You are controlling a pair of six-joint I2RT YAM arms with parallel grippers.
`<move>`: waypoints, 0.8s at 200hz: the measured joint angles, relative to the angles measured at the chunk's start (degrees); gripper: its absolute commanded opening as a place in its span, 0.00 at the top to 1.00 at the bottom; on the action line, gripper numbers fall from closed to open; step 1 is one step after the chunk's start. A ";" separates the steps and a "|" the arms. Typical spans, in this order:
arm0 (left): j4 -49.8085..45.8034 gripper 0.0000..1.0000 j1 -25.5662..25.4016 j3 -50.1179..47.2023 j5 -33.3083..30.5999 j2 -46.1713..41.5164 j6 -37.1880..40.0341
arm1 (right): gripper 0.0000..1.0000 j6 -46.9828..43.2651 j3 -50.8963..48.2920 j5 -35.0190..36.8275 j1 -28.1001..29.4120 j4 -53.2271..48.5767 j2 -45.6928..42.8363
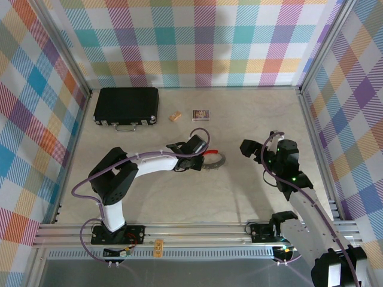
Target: Put the keys on the keyring
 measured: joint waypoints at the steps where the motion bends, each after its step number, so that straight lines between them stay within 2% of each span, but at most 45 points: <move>1: 0.00 0.64 0.00 0.00 -0.02 0.00 0.00 | 0.01 0.00 0.00 0.00 0.00 0.00 0.00; 98: -1.60 0.78 -0.02 0.59 -0.70 1.68 0.04 | 0.01 0.00 0.00 0.39 0.02 0.00 0.00; 128: -1.92 0.92 -0.02 0.66 -0.98 1.73 -0.04 | 0.01 0.02 0.00 0.39 0.11 0.00 0.00; 160: -1.81 1.00 -0.02 0.74 -1.20 1.73 0.17 | 0.01 0.02 0.00 0.31 0.24 0.00 -0.02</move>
